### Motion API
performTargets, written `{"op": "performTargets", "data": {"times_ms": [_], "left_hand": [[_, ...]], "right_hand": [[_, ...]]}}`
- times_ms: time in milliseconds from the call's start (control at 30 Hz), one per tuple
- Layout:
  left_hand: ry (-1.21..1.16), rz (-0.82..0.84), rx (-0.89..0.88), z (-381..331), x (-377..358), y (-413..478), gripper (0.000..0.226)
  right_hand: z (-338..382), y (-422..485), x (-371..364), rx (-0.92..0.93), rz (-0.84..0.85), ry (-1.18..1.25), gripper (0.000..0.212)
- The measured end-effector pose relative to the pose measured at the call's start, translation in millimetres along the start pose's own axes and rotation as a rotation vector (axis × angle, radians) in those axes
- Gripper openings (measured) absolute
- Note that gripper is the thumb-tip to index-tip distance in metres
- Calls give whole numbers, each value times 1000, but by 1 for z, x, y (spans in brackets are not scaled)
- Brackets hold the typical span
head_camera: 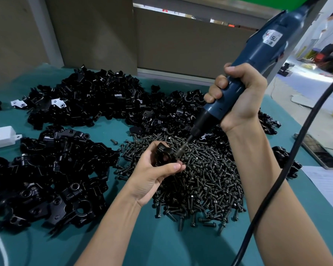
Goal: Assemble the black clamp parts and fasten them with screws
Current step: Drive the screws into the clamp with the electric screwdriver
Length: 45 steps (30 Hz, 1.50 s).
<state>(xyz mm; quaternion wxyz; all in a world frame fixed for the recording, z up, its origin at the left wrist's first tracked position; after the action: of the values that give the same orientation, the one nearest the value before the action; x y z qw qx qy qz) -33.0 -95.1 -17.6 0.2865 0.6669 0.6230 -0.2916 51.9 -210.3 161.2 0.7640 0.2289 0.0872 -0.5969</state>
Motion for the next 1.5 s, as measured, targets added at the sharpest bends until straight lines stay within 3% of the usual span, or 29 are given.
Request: {"op": "performTargets", "data": {"times_ms": [500,1500], "left_hand": [[11,50,-35,-5,-12,-1,52],[11,-16,-26,-6,-8,-3,51]], "right_hand": [[-2,-2,-3,-5,1,-23,8],[-1,-3,-9,1,2,-2,8]]}}
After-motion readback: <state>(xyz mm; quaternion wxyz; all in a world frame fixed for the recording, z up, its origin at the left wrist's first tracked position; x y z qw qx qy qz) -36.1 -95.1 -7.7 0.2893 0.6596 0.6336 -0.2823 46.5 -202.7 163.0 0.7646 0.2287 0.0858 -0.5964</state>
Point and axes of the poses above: each hand's wrist, its own y-axis towards the middle knuckle, its own x-axis out of the back of the hand, z = x × y, the point moved 9 cm from there along y, towards the middle knuckle, and after that the axes turned 10 degrees about -y, right-handed, at the moved point
